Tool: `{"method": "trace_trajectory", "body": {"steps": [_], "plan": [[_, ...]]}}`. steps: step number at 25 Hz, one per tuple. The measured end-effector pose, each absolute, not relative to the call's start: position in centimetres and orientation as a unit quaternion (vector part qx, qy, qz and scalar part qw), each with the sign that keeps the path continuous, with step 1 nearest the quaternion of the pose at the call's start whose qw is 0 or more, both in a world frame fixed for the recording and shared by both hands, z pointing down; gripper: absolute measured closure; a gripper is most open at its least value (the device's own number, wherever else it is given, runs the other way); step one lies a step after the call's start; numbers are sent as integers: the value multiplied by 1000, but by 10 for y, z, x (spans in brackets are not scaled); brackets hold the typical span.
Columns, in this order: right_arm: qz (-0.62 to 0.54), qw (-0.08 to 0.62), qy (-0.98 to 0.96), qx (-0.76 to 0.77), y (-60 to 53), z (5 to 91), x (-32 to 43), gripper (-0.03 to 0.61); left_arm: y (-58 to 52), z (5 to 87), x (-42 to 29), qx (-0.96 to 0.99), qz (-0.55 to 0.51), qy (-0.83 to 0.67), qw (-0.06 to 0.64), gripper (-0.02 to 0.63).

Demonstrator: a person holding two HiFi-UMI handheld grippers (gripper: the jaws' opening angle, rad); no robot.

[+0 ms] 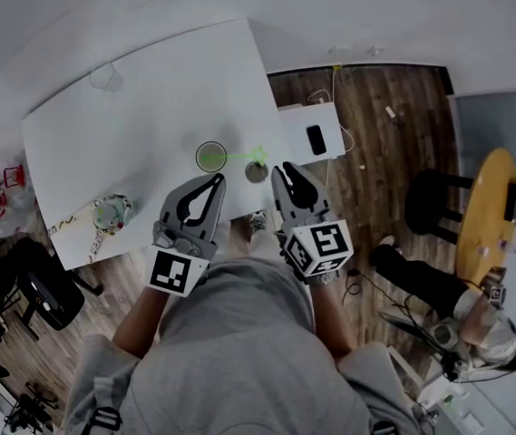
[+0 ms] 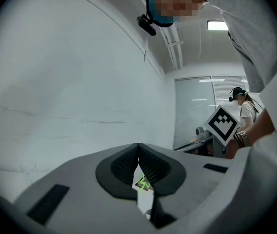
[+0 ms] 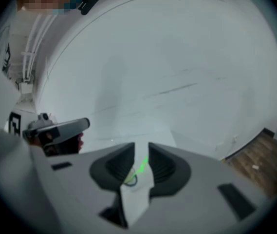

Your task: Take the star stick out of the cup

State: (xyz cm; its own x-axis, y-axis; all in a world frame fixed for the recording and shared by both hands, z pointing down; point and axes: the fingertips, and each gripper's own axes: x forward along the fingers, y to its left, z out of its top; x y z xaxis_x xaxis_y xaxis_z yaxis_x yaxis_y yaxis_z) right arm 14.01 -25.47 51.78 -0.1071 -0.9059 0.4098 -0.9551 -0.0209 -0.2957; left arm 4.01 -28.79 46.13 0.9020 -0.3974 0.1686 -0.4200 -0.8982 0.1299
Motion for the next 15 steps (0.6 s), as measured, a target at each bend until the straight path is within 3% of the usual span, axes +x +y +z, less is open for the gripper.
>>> {"method": "trace_trajectory", "body": {"steps": [2, 15], "plan": [[272, 44, -693, 666, -257, 524, 136, 424, -293, 466, 39, 974, 77, -198, 84, 581], [320, 42, -663, 675, -273, 566, 130, 410, -312, 482, 42, 981, 84, -154, 85, 581]]}}
